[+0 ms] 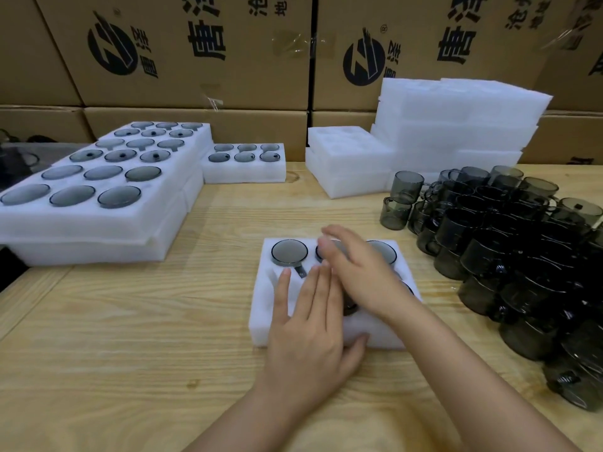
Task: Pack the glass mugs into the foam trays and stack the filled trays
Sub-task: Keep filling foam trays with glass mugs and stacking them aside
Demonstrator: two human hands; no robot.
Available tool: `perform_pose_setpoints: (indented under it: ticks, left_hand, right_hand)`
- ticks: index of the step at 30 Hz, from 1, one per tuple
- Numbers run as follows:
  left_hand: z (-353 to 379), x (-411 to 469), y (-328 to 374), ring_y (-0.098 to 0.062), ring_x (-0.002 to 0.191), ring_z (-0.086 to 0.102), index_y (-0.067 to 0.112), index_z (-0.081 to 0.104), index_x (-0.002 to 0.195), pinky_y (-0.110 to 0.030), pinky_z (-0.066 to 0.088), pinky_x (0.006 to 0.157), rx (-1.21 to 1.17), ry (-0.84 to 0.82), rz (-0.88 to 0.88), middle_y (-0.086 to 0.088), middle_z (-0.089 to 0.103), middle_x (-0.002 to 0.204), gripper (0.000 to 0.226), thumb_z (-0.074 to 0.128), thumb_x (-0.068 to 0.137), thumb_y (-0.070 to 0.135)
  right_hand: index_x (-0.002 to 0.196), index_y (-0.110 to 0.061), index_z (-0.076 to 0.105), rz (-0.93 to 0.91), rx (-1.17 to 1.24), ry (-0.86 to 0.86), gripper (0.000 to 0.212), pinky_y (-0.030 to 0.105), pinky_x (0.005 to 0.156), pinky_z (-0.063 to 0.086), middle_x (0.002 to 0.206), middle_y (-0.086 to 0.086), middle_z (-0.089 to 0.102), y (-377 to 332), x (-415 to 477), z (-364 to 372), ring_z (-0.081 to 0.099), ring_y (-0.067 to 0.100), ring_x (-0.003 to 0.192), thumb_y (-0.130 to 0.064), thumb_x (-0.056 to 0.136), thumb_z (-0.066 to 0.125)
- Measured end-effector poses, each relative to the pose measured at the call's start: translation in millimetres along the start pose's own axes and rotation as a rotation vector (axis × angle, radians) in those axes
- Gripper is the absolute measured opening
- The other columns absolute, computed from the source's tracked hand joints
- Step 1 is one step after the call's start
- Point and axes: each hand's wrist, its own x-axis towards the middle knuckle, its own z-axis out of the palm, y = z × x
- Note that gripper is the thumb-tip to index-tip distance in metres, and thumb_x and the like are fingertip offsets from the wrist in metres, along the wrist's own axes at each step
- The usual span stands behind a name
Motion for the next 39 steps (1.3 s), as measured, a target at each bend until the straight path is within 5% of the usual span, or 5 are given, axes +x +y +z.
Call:
perform_pose_setpoints:
  ticks: [5, 13, 22, 34, 39]
  left_hand:
    - [5, 4, 2, -0.023, 0.111, 0.064, -0.001, 0.067, 0.114, -0.058, 0.03, 0.101, 0.036, 0.053, 0.019, -0.012, 0.068, 0.117, 0.062, 0.051, 0.085, 0.052]
    - [15, 5, 0, -0.021, 0.11, 0.065, 0.002, 0.067, 0.116, -0.057, 0.03, 0.102, 0.034, 0.118, 0.021, -0.007, 0.068, 0.117, 0.063, 0.054, 0.082, 0.053]
    - [15, 5, -1, -0.021, 0.115, 0.062, 0.006, 0.065, 0.122, -0.056, 0.029, 0.104, -0.047, 0.089, 0.013, -0.005, 0.066, 0.121, 0.067, 0.057, 0.079, 0.057]
    - [-28, 21, -50, -0.017, 0.122, 0.054, 0.017, 0.052, 0.125, -0.031, 0.04, 0.103, -1.198, 0.289, -0.445, 0.004, 0.061, 0.125, 0.044, 0.056, 0.083, 0.031]
    - [-16, 20, -74, -0.009, 0.131, 0.044, 0.023, 0.03, 0.144, -0.021, 0.033, 0.107, -1.224, 0.004, -0.433, 0.01, 0.049, 0.14, 0.08, 0.066, 0.073, 0.038]
  right_hand:
    - [0.12, -0.008, 0.057, 0.053, -0.491, 0.422, 0.036, 0.036, 0.089, 0.041, 0.123, 0.01, 0.058, 17, 63, -54, 0.052, 0.029, 0.113, -0.029, 0.092, 0.049]
    - [0.124, -0.002, 0.037, 0.372, -0.866, 0.298, 0.039, 0.039, 0.073, 0.039, 0.126, 0.02, 0.04, 51, 137, -81, 0.049, 0.039, 0.111, 0.001, 0.087, 0.047]
    - [0.109, 0.003, 0.053, 0.364, -0.924, 0.302, 0.025, 0.039, 0.074, 0.044, 0.111, 0.023, 0.056, 65, 146, -84, 0.055, 0.04, 0.102, 0.008, 0.085, 0.049]
    - [0.113, -0.018, 0.063, -0.125, -0.528, 0.352, 0.036, 0.034, 0.075, 0.044, 0.1, 0.008, 0.067, -17, 48, -52, 0.058, 0.03, 0.092, 0.001, 0.083, 0.054]
    - [0.102, -0.01, 0.068, -0.442, -0.304, 0.343, 0.033, 0.012, 0.073, 0.041, 0.085, -0.004, 0.062, -27, -22, -35, 0.05, 0.003, 0.075, 0.01, 0.077, 0.063]
